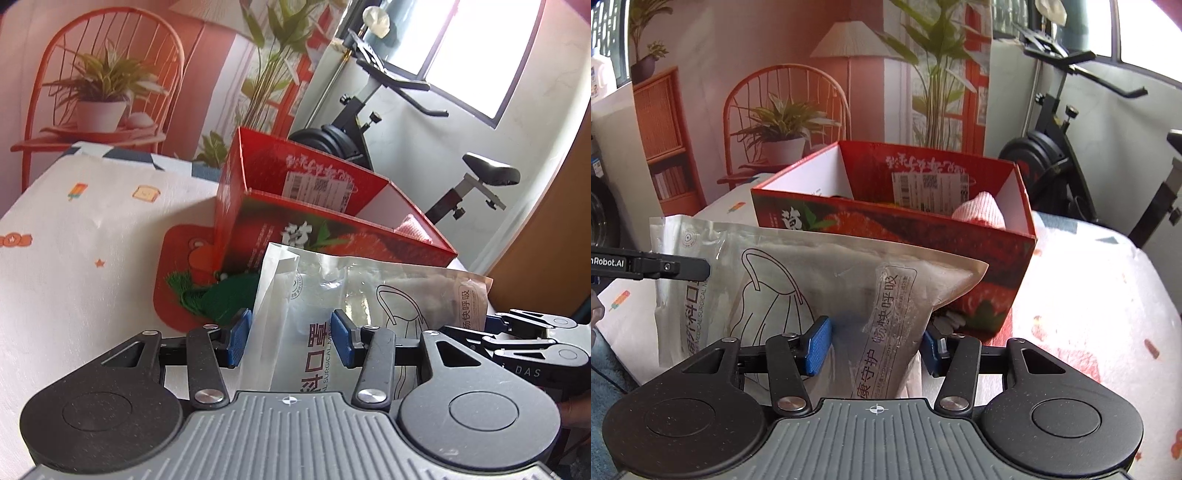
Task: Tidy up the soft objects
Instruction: 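Close the right gripper on the white bag while the left gripper grasps its other edge, then lift the white printed bag with both grippers up over the red box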
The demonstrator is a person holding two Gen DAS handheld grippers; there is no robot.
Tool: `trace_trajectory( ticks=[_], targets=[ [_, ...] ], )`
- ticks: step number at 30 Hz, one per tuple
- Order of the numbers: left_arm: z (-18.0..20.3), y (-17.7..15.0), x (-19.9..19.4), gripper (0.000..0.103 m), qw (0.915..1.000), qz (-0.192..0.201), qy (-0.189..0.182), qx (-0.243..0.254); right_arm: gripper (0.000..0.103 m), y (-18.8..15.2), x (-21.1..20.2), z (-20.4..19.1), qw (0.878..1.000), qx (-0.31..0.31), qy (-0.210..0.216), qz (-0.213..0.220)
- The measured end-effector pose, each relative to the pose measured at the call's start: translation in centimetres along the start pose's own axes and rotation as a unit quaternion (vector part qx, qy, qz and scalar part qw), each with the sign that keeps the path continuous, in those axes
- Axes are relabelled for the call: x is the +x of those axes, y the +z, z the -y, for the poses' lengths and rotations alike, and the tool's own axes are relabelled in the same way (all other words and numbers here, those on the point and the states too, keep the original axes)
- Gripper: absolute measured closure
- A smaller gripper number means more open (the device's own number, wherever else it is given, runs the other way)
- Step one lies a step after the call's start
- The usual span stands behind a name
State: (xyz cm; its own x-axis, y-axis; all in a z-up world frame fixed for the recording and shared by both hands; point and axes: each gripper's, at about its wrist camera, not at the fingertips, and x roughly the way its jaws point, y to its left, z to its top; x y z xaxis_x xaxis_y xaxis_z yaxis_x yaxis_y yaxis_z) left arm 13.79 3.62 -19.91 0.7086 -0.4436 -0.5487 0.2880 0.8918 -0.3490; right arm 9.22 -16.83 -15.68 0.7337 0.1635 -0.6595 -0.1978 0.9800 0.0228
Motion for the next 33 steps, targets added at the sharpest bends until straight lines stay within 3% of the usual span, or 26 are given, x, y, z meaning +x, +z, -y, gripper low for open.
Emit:
trace_trajectory(
  ticks=[22,33],
  targets=[
    [0.9,1.4,-1.2,0.053,0.9996,0.025,0.004,0.015,0.056,1.0,-0.7,-0.5,1.0,-0.011,-0.008,0.026],
    [2.7,4.2,-2.5,0.053,0.9975,0.058,-0.005,0.039,0.056,3.9,-2.7,0.2,0.998,-0.019,-0.014,0.061]
  ],
)
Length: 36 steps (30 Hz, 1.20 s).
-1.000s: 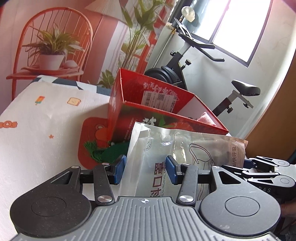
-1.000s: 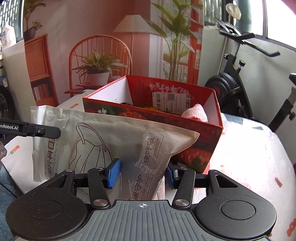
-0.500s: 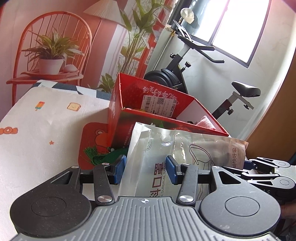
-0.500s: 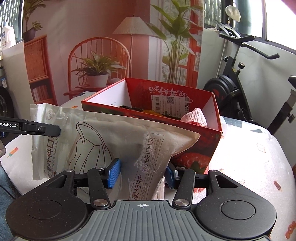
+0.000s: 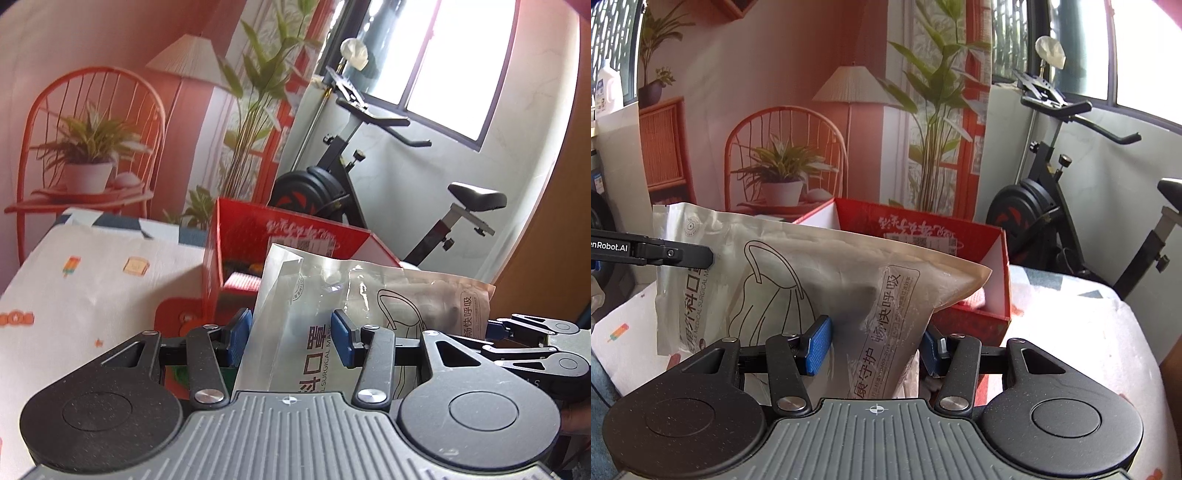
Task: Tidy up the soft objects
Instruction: 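Lift the white printed bag with both grippers up over the red box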
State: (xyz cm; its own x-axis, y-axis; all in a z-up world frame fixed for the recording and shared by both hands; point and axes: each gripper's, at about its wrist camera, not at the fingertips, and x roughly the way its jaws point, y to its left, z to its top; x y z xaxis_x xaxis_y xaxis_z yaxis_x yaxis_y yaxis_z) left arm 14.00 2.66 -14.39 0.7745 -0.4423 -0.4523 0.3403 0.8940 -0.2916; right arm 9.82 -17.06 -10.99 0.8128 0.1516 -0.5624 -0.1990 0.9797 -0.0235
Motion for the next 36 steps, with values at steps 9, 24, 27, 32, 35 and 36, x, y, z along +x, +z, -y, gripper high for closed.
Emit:
trace_trajectory(
  ticks=[9,24,27,32,35,36],
  targets=[
    [1.2,2.9,0.5,0.053,0.9996,0.018,-0.017,0.009,0.056,3.5,-0.2,2.3,1.0,-0.001,-0.005,0.03],
    [1.8,6.9,4.6,0.053,0.9995,0.019,-0.017,0.016,0.056,7.3,3.2,6.3,0.999,0.005,-0.006,0.05],
    [1.7,7.5,6.0,0.053,0.9996,0.02,-0.008,0.019,0.056,8.0,4.7,6.9,0.999,-0.004,-0.006,0.051],
    [1.0,8.7,8.4,0.053,0.9997,0.018,0.001,0.015,0.057,9.2,7.8,8.2,0.999,-0.012,-0.005,0.047],
    [0.8,9.9,10.0,0.053,0.9997,0.02,0.008,0.014,0.057,10.0,9.8,8.8,0.999,-0.017,-0.009,0.048],
    [0.7,10.3,10.5,0.053,0.9997,0.02,0.01,0.014,0.057,10.2,10.4,8.9,0.999,-0.019,-0.01,0.047]
  ],
)
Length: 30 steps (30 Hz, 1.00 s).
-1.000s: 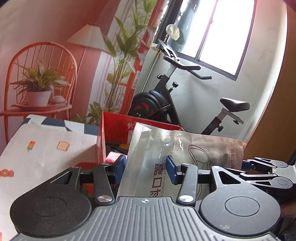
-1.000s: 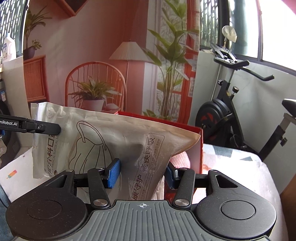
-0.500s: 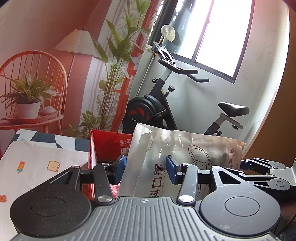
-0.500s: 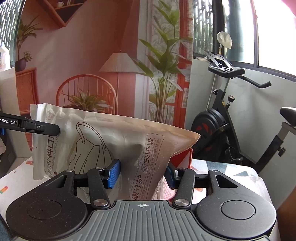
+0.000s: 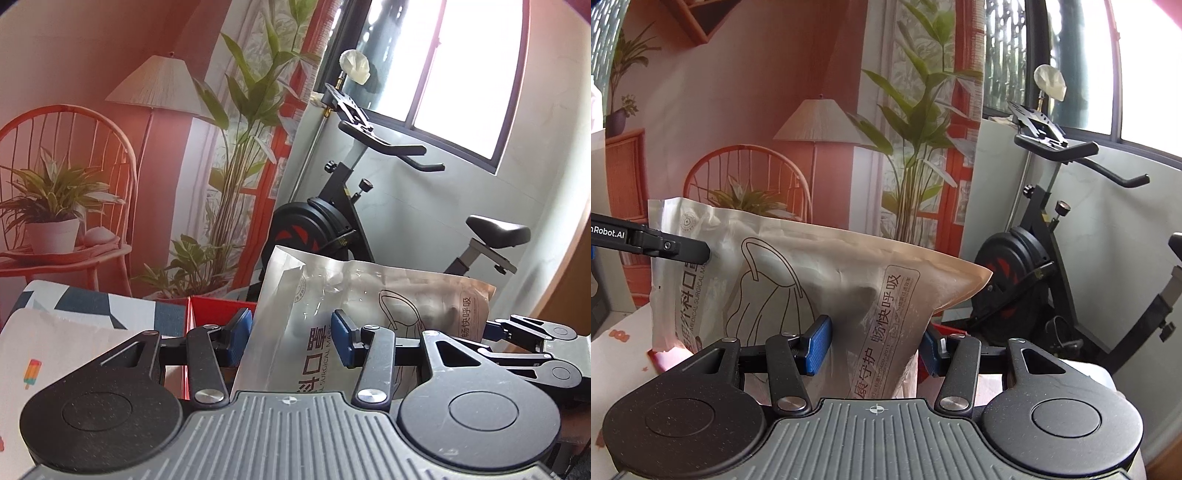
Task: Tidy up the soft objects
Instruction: 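Lift the white printed bag with both grippers up over the red box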
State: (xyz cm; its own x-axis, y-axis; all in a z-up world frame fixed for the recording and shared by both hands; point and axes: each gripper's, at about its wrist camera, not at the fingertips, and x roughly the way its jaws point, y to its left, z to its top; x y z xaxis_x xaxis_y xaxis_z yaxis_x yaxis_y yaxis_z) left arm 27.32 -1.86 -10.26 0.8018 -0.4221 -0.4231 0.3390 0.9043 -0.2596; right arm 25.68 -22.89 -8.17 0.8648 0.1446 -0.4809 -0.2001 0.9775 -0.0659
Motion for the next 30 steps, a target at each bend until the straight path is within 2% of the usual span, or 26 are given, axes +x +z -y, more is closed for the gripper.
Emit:
trace_trajectory(
  ticks=[10,14,18,22,24,30],
  targets=[
    [-1.1,2.1,5.7,0.053,0.9996,-0.009,0.022,0.017,0.058,0.7,7.0,0.7,0.998,-0.05,-0.024,-0.014],
    [-1.4,2.6,8.0,0.053,0.9986,-0.022,0.034,0.035,0.061,0.2,9.9,0.6,0.997,-0.065,-0.031,-0.038],
    [-1.6,2.4,10.1,0.053,0.9964,-0.057,0.034,0.053,0.061,-0.1,12.2,0.6,0.994,-0.074,-0.043,-0.069],
    [-2.0,1.8,11.7,0.053,0.992,-0.094,0.04,0.075,0.062,-0.2,14.1,1.0,0.993,-0.057,-0.035,-0.102],
    [-2.6,1.7,12.1,0.053,0.9914,-0.107,0.036,0.067,0.063,-0.3,14.9,0.9,0.991,-0.058,-0.033,-0.119],
    [-3.2,1.8,11.9,0.052,0.9918,-0.109,0.036,0.055,0.07,-0.5,17.0,0.6,0.982,-0.06,-0.038,-0.175]
  ],
)
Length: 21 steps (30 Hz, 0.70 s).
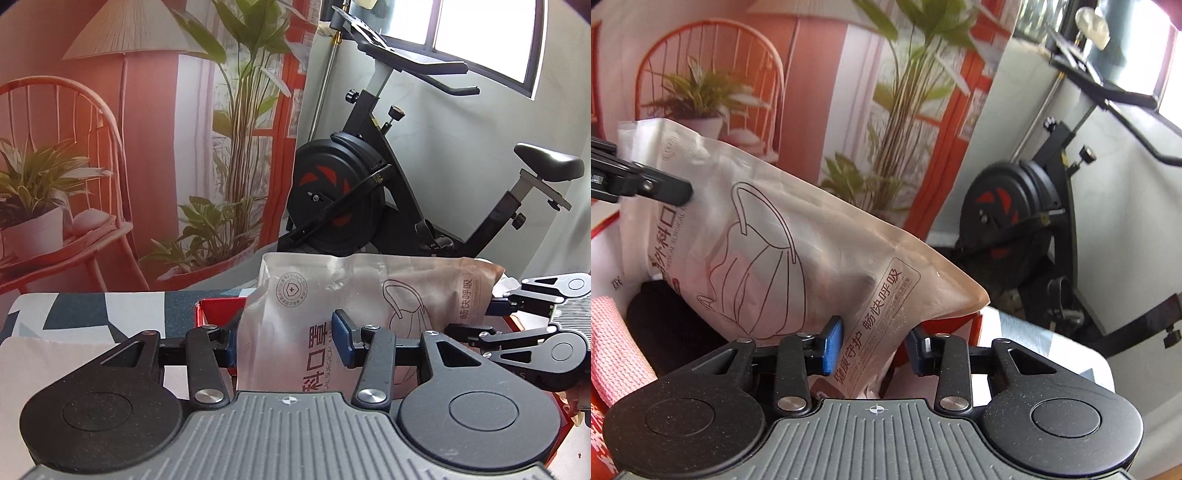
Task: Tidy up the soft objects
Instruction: 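Lift the white printed bag with both grippers up over the red box, then lower the white bag into the red box and open both grippers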
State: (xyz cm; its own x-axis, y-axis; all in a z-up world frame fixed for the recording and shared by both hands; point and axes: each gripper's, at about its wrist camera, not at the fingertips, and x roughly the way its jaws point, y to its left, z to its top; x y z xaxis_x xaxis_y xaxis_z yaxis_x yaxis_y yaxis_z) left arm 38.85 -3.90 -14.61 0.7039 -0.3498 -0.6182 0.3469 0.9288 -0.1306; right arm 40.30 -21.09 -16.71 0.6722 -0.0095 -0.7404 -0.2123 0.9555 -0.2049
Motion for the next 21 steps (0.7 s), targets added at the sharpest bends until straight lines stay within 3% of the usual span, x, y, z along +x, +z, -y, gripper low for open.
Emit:
trace_trajectory(
  ticks=[5,10,21],
  targets=[
    [0.0,0.2,-0.6,0.052,1.0,0.008,-0.003,-0.002,0.07,0.4,1.9,-0.5,0.999,-0.01,-0.011,-0.048],
    [-0.2,0.5,-1.6,0.052,0.9995,0.027,0.015,-0.004,0.067,0.3,2.7,-0.6,0.998,-0.011,-0.016,-0.064],
    [0.2,-0.3,-6.0,0.047,0.9988,0.04,0.029,-0.002,0.048,-0.9,-5.6,1.3,0.997,0.055,-0.02,0.047]
  ],
)
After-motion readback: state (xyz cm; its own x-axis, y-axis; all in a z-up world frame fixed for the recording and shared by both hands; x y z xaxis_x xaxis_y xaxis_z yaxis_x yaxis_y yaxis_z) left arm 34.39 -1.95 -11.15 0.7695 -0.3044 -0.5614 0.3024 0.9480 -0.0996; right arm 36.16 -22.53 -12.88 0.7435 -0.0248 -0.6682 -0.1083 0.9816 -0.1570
